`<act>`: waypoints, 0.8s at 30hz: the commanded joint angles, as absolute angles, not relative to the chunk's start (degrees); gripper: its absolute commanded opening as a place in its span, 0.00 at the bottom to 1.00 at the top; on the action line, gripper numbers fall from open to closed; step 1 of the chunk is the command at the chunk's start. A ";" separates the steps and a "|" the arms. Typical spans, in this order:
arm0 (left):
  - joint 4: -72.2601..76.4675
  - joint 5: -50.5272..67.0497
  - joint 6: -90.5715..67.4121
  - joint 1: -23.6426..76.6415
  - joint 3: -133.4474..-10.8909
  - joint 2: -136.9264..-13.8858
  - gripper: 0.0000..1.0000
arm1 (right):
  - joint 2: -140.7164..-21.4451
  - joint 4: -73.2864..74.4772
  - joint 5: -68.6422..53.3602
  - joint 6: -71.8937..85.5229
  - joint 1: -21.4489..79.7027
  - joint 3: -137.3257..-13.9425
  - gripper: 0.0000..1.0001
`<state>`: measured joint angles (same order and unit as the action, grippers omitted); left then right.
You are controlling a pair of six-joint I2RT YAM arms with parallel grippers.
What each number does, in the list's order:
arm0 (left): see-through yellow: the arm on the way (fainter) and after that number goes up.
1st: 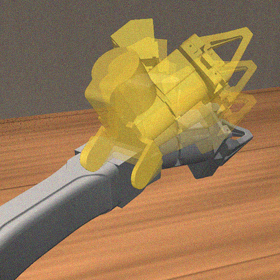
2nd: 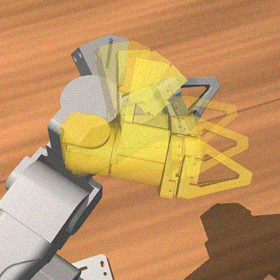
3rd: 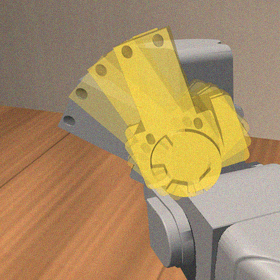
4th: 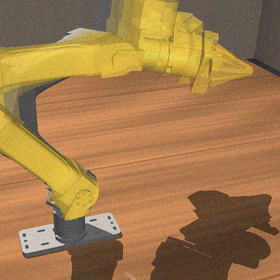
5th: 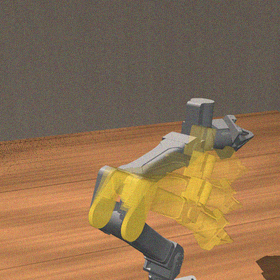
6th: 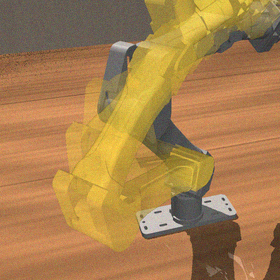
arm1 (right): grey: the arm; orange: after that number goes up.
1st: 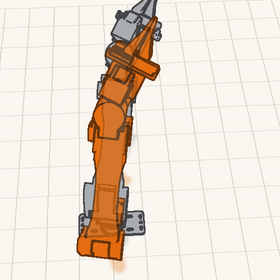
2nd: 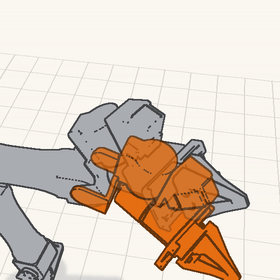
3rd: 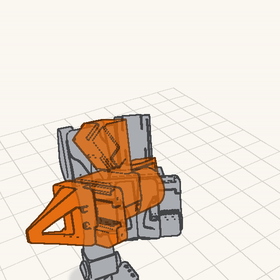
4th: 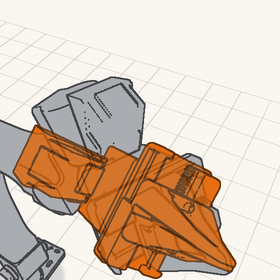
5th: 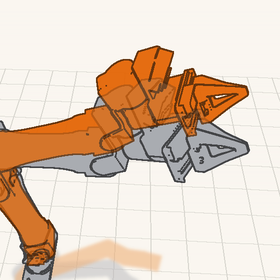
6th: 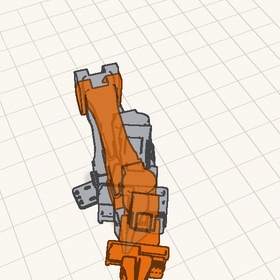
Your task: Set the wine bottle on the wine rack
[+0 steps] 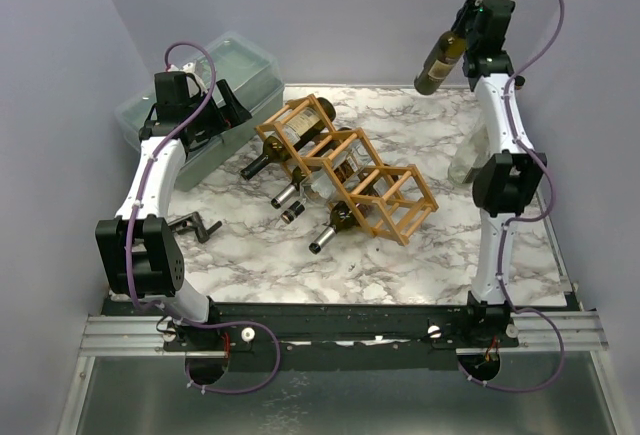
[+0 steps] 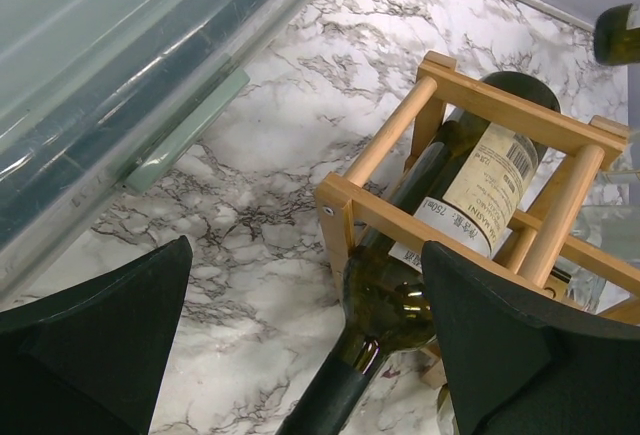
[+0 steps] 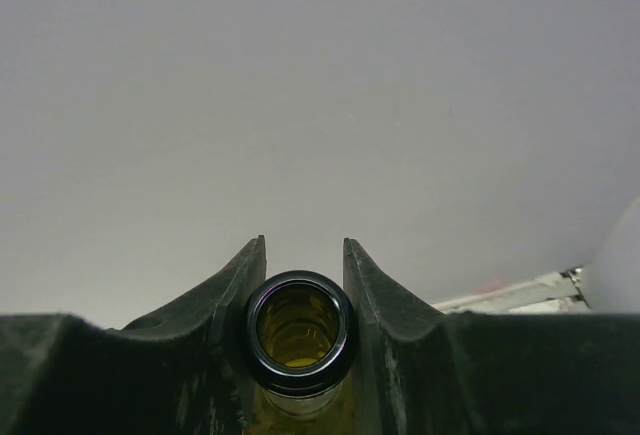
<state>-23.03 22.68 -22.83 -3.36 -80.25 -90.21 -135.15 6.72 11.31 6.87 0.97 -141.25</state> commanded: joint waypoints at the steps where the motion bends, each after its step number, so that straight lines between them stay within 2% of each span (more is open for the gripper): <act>1: -23.47 20.19 -22.06 -3.17 -80.78 -87.50 0.99 | -120.38 -3.01 3.23 15.35 -0.11 -138.43 0.01; 7: -23.35 17.94 -22.06 -2.90 -80.11 -86.33 0.98 | -105.06 -11.14 -6.41 21.69 -0.09 -121.34 0.01; 10: -23.19 17.66 -22.15 -2.59 -79.90 -86.09 0.98 | -98.96 -12.56 -8.34 23.31 -0.12 -116.51 0.01; 18: -22.64 17.84 -22.81 -1.39 -79.54 -86.31 0.99 | -87.04 -11.00 -13.54 27.38 -0.09 -103.84 0.01; 24: -22.51 17.73 -22.69 -0.20 -79.37 -85.95 0.98 | -81.05 -3.58 -16.50 26.97 -0.11 -99.98 0.01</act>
